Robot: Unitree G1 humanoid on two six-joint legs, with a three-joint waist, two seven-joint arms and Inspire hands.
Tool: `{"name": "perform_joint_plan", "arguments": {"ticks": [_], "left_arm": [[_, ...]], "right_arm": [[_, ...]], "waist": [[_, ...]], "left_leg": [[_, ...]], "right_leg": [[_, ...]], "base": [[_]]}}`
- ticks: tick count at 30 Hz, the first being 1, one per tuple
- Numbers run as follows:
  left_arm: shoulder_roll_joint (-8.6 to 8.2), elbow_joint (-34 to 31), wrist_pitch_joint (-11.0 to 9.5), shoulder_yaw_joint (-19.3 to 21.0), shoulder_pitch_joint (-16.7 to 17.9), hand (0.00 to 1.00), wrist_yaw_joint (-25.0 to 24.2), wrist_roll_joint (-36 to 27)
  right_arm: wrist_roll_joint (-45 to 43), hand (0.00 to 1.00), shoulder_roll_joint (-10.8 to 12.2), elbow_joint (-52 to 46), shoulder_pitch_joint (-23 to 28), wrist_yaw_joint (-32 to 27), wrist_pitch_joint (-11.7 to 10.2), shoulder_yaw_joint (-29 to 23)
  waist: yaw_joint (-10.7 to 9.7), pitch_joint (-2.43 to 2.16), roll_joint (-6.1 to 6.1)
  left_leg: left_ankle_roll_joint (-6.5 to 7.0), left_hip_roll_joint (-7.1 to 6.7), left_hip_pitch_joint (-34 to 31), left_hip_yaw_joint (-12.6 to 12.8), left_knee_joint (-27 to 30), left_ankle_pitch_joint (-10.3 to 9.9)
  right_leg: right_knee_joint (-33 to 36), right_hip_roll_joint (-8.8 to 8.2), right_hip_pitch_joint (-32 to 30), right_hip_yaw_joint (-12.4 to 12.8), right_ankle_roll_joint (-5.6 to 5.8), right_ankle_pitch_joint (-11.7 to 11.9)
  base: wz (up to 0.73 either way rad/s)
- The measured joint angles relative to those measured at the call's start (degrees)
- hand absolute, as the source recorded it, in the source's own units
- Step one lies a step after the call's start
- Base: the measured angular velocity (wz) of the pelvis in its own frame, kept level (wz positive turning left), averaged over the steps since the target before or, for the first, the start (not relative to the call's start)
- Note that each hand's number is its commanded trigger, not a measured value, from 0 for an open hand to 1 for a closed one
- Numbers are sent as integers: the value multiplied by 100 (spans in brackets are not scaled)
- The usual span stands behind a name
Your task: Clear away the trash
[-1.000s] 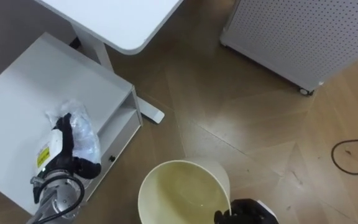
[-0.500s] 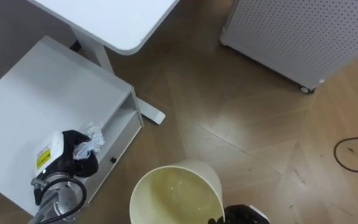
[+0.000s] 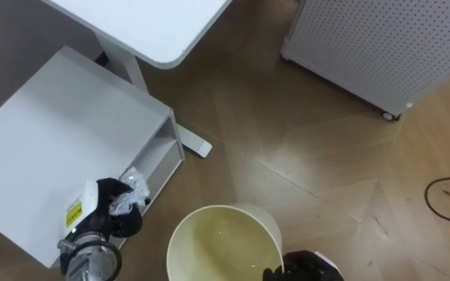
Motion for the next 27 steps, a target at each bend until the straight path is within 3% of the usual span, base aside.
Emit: {"name": "perform_joint_plan", "arguments": {"ticks": [4,6,9,16,17,18,19,20,21,22,23,24,25,26,27], "left_arm": [[-216,-236,-120,-289,255,100,-135,-10],[-379,-281,-129,-341,392,100,-182,-127],[-381,-343,-160,-345,577,100,-359,-127],[-389,-497,-148,-468,961,100,-493,-382],[-387,-538,-135,-468,994,96,-496,-409],[-387,-642,-119,-468,1050,5,-504,-470],[-388,-694,-118,-468,1075,0,-507,-501],[-393,-731,-118,-469,1109,20,-516,-562],[-394,-731,-117,-468,1146,50,-540,-590],[-391,-731,-116,-468,1149,45,-561,-600],[-384,-741,-113,-467,1149,6,-599,-599],[-384,-761,-110,-466,1150,16,-650,-598],[-384,-769,-110,-462,1147,53,-684,-598],[-383,-773,-108,-461,1146,65,-748,-598],[-383,-775,-105,-461,1145,100,-831,-599]], "right_arm": [[14,100,50,-5,17,0,-3,7],[5,100,52,9,57,-23,0,-70],[-2,100,68,77,123,-11,-2,-173],[228,100,129,372,98,-6,-76,-209],[267,100,147,387,101,-6,-76,-210],[296,100,150,393,110,-8,-77,-209],[305,100,149,404,111,-11,-79,-212],[307,100,148,410,114,-16,-79,-220],[302,100,148,411,116,-16,-79,-229],[294,100,150,422,116,-16,-79,-241],[284,100,155,427,129,-15,-79,-268],[284,100,155,426,150,-15,-81,-300],[279,100,157,426,157,-15,-80,-328],[264,100,157,426,163,-15,-81,-336],[264,100,157,426,165,-15,-80,-337]], "waist": [[44,-42,-92],[174,-88,-163],[325,-147,-250],[510,-211,-341],[525,-212,-343],[536,-215,-349],[537,-217,-352],[535,-217,-362],[520,-218,-373],[519,-218,-373],[518,-219,-375],[514,-223,-381],[518,-223,-381],[519,-223,-381],[515,-223,-381]], "left_leg": [[3,-2,-30,15,5,-3],[4,-2,-10,33,-13,-2],[3,-3,105,44,-46,-2],[13,-11,192,73,-77,3],[21,-6,190,77,-92,11],[40,-13,197,102,-134,34],[49,-20,204,117,-154,43],[62,-48,224,122,-194,56],[74,-94,248,125,-255,81],[76,-100,256,128,-277,88],[85,-104,270,130,-306,94],[96,-112,273,132,-329,101],[99,-112,272,132,-337,102],[104,-112,272,139,-356,105],[106,-112,271,142,-364,104]], "right_leg": [[-1,0,-40,19,2,2],[0,1,-39,22,-1,9],[-13,-1,39,19,-13,17],[-146,-11,155,12,11,62],[-191,-5,169,12,17,93],[-220,-10,172,30,29,123],[-220,-14,173,42,36,134],[-229,-31,173,70,48,142],[-250,-56,178,93,65,152],[-291,-58,190,95,75,161],[-322,-58,215,94,85,177],[-351,-65,225,94,97,185],[-375,-64,231,94,103,195],[-421,-62,242,94,112,213],[-440,-63,248,94,118,217]], "base": [[-2],[-5],[-5],[-1],[-4],[-4],[-4],[0],[0],[0],[0],[0],[0],[-3],[0]]}}
